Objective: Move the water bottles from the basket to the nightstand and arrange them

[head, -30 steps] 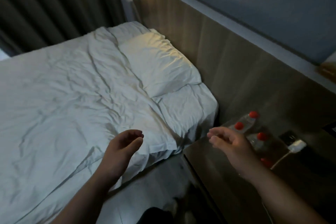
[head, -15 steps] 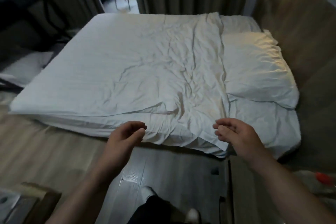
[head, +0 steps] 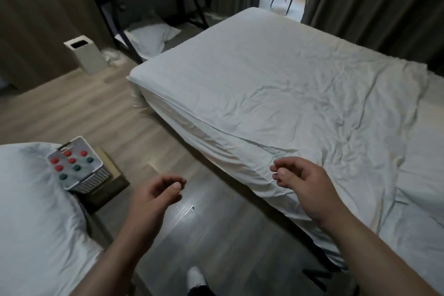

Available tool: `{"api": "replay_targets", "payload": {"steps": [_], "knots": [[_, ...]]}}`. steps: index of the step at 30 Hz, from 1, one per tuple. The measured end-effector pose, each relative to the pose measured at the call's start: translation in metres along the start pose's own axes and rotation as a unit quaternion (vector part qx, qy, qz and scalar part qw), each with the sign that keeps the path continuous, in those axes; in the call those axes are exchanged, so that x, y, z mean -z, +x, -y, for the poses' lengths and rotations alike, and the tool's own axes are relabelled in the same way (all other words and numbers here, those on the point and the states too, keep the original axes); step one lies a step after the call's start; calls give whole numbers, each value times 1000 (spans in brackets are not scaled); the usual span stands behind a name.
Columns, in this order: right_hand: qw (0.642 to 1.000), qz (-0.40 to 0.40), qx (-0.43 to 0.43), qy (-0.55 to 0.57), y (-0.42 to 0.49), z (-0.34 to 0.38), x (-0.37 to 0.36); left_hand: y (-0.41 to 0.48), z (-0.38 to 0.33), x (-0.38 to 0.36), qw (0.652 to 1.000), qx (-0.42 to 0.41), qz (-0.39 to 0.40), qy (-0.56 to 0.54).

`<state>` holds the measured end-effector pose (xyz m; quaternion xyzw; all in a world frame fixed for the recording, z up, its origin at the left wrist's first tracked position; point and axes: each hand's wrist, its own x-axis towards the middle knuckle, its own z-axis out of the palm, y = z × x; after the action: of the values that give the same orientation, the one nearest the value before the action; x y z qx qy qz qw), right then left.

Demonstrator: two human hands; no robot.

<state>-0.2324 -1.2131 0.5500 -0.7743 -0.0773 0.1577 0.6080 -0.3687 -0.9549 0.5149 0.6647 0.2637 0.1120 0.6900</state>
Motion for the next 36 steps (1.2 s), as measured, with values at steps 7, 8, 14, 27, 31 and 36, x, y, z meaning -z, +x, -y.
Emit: {"api": "replay_targets", "payload": {"steps": [7,8,14,27,31,36], "knots": [[999,39,7,-22,23,19,-61,19,8,59,1000,4,-20,-8],[999,43,7,-23,25,21,-66,22,7,64,1000,1,-20,-6],[996,82,1,-46,43,21,-100,34,-7,89,999,-25,-46,-15],[963,258,27,-74,156,34,-140,57,-12,84,977,-3,-210,-46],[945,317,20,-82,198,38,-133,66,-16,65,963,-8,-264,-52],[903,413,24,-117,238,49,-146,60,-19,55,937,-5,-341,-74]]}}
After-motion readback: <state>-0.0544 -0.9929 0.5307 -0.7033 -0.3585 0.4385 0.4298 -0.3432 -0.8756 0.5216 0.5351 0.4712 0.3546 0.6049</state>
